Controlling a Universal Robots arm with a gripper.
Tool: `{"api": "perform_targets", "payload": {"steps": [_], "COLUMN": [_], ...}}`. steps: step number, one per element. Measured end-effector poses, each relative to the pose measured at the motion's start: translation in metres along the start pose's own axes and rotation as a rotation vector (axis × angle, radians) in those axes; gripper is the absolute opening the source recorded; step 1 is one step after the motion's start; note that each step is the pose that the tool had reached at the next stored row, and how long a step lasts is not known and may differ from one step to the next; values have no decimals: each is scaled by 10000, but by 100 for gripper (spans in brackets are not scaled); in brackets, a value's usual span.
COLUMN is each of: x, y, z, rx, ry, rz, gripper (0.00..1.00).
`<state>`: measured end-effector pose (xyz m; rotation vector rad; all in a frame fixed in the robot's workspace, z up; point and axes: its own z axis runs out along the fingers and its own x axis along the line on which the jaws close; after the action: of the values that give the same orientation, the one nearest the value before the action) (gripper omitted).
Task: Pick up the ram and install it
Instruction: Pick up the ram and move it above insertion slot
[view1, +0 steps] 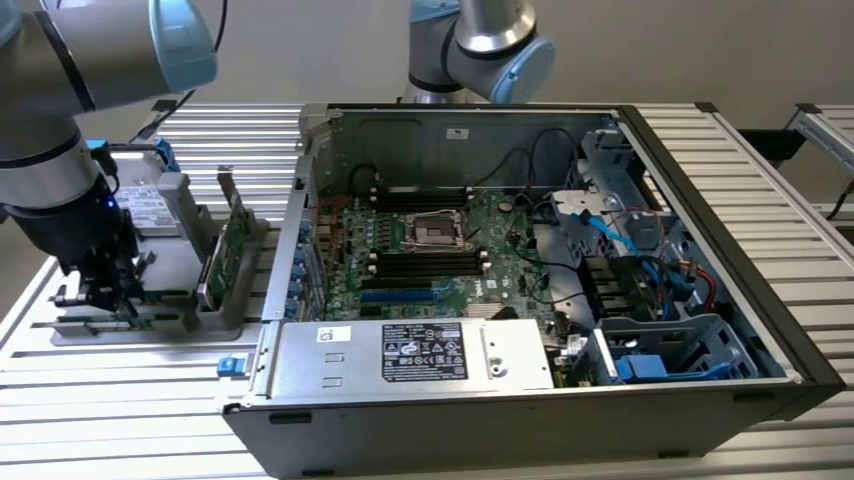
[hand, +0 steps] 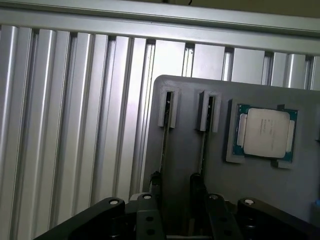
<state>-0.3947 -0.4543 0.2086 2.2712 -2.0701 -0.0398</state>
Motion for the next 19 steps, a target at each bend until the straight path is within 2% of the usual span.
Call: {"api": "perform_targets", "payload": {"steps": [8, 13, 19], "x": [0, 1, 15], "y": [5, 9, 8], "z": [12, -42, -12], "rx": [-13, -51, -81], "ry": [-5, -1, 13], "rz": [-4, -4, -34], "gripper": [36, 36, 36]}}
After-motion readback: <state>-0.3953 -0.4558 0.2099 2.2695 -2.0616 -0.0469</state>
